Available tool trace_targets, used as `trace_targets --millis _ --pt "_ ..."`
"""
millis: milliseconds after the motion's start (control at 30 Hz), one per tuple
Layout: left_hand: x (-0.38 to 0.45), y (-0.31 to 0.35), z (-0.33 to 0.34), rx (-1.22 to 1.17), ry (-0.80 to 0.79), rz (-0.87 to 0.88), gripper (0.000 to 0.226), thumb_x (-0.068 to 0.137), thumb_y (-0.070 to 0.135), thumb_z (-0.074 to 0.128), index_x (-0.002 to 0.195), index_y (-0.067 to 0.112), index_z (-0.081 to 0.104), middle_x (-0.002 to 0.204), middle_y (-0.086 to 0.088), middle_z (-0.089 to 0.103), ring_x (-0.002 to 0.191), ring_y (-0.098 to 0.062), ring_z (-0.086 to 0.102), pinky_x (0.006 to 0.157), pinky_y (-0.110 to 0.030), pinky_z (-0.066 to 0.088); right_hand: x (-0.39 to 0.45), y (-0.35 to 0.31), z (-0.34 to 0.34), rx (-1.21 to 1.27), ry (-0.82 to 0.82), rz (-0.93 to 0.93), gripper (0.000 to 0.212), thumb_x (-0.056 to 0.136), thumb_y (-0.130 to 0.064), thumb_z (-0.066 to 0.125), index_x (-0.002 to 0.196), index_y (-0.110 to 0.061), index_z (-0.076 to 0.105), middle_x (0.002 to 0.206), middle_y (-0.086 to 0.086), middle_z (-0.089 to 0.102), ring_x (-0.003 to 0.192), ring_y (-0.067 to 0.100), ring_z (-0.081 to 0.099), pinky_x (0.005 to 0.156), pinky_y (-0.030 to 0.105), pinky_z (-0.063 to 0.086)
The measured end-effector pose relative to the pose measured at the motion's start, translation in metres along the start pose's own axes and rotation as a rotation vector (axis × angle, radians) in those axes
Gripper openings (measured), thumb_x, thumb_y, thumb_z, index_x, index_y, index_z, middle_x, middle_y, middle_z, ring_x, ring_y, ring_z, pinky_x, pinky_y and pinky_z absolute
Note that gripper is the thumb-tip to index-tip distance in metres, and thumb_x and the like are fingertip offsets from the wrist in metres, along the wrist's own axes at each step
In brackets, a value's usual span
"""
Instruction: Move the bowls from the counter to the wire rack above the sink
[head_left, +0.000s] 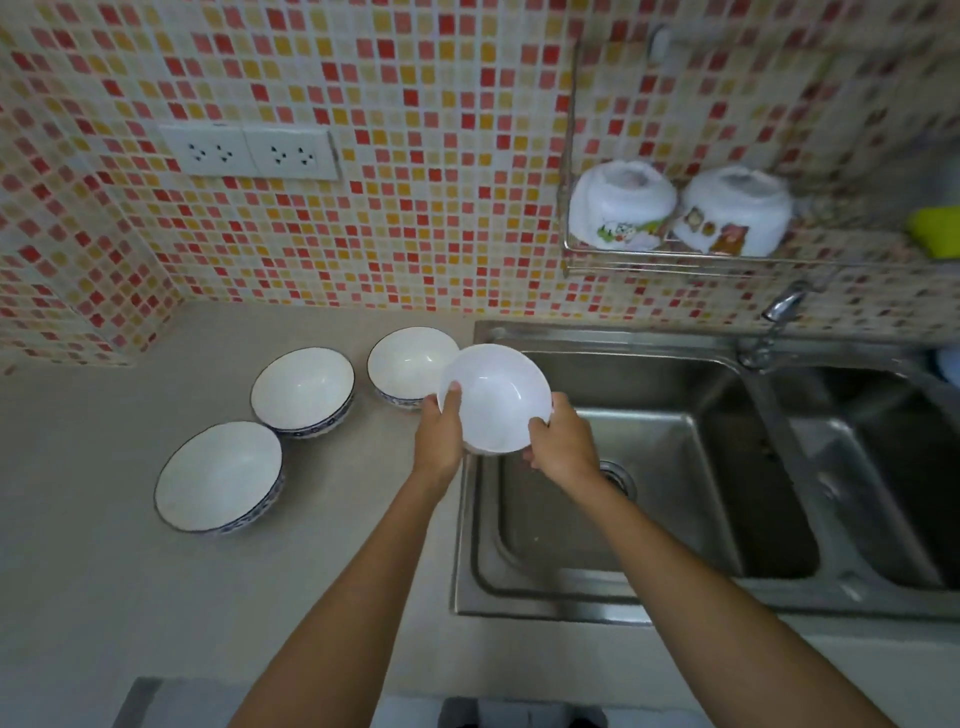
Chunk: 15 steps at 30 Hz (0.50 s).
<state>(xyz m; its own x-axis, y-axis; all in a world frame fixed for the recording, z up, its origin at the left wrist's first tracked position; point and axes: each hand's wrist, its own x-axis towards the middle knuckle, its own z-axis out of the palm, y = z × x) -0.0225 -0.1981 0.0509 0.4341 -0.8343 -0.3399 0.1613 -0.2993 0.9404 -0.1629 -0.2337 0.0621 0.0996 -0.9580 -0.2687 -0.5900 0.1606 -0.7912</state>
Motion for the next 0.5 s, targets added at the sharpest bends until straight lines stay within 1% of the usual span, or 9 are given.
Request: trace_targets --millis 100,167,233,267,300,333,400,467,500 --pt "-0.009 0.031 0.043 -0.080 -0.040 0.045 0.055 0.085 0.070 0.037 0.130 0.039 0.040 0.132 0.001 0.053 0.115 -0.023 0.057 0.096 -0.050 0.051 0.001 -0.002 -0.046 0.021 0.099 -0.049 0.036 0.086 -0.018 0.047 0.122 -0.017 0.050 0.103 0.008 0.066 0.067 0.024 0.070 0.064 0.047 0.061" --pt "-0.018 0.047 0.070 -0.121 -0.060 0.123 0.034 0.088 0.068 0.034 0.113 0.050 0.048 0.124 0.003 0.058 0.113 -0.020 0.059 0.094 -0.046 0.052 -0.001 -0.005 -0.077 0.045 0.151 -0.098 0.037 0.085 -0.020 0.049 0.122 -0.019 0.051 0.108 0.005 0.066 0.075 0.024 0.069 0.064 0.045 0.061" --pt "-0.025 0.059 0.094 -0.163 -0.051 0.188 0.024 0.092 0.062 0.032 0.105 0.053 0.050 0.117 0.005 0.061 0.106 -0.018 0.062 0.086 -0.040 0.056 -0.002 -0.007 -0.109 0.046 0.200 -0.150 0.038 0.088 -0.019 0.052 0.126 -0.018 0.051 0.111 0.002 0.064 0.083 0.022 0.066 0.058 0.031 0.059" --pt "-0.029 0.063 0.106 -0.198 -0.047 0.210 0.025 0.094 0.059 0.031 0.108 0.051 0.050 0.113 0.006 0.062 0.103 -0.016 0.062 0.082 -0.036 0.056 -0.001 -0.007 -0.124 0.047 0.211 -0.173 0.038 0.090 -0.018 0.052 0.128 -0.018 0.050 0.110 0.002 0.064 0.084 0.021 0.065 0.054 0.023 0.054" --pt "-0.033 0.069 0.116 -0.230 -0.044 0.219 0.027 0.097 0.055 0.029 0.113 0.046 0.049 0.109 0.009 0.063 0.100 -0.015 0.062 0.081 -0.033 0.055 -0.001 -0.007 -0.138 0.064 0.211 -0.198 0.039 0.091 -0.018 0.053 0.130 -0.019 0.048 0.110 0.003 0.065 0.082 0.019 0.066 0.051 0.019 0.051" --pt "-0.037 0.076 0.126 -0.261 -0.049 0.226 0.029 0.098 0.053 0.028 0.115 0.042 0.048 0.105 0.012 0.063 0.098 -0.013 0.061 0.081 -0.031 0.054 0.000 -0.008 -0.152 0.091 0.200 -0.227 0.041 0.092 -0.019 0.052 0.132 -0.020 0.045 0.109 0.005 0.066 0.078 0.018 0.067 0.049 0.019 0.051" --pt "-0.041 0.089 0.144 -0.303 -0.066 0.216 0.029 0.097 0.054 0.029 0.111 0.041 0.051 0.108 0.012 0.062 0.101 -0.013 0.060 0.088 -0.034 0.052 0.003 -0.010 -0.177 0.130 0.193 -0.294 0.039 0.095 -0.021 0.050 0.133 -0.022 0.044 0.104 0.005 0.068 0.071 0.016 0.069 0.049 0.023 0.056" --pt "-0.044 0.107 0.159 -0.313 -0.071 0.217 0.031 0.097 0.057 0.027 0.108 0.043 0.052 0.117 0.008 0.060 0.109 -0.014 0.057 0.096 -0.038 0.048 0.008 -0.012 -0.201 0.162 0.231 -0.366 0.030 0.099 -0.028 0.048 0.127 -0.020 0.051 0.099 0.003 0.069 0.070 0.013 0.070 0.055 0.028 0.059" --pt "-0.045 0.117 0.166 -0.282 -0.076 0.251 0.034 0.096 0.058 0.024 0.111 0.043 0.051 0.119 0.008 0.059 0.111 -0.014 0.056 0.098 -0.039 0.047 0.012 -0.013 -0.213 0.166 0.271 -0.404 0.029 0.100 -0.033 0.045 0.123 -0.019 0.056 0.095 0.001 0.070 0.072 0.013 0.069 0.060 0.031 0.060"
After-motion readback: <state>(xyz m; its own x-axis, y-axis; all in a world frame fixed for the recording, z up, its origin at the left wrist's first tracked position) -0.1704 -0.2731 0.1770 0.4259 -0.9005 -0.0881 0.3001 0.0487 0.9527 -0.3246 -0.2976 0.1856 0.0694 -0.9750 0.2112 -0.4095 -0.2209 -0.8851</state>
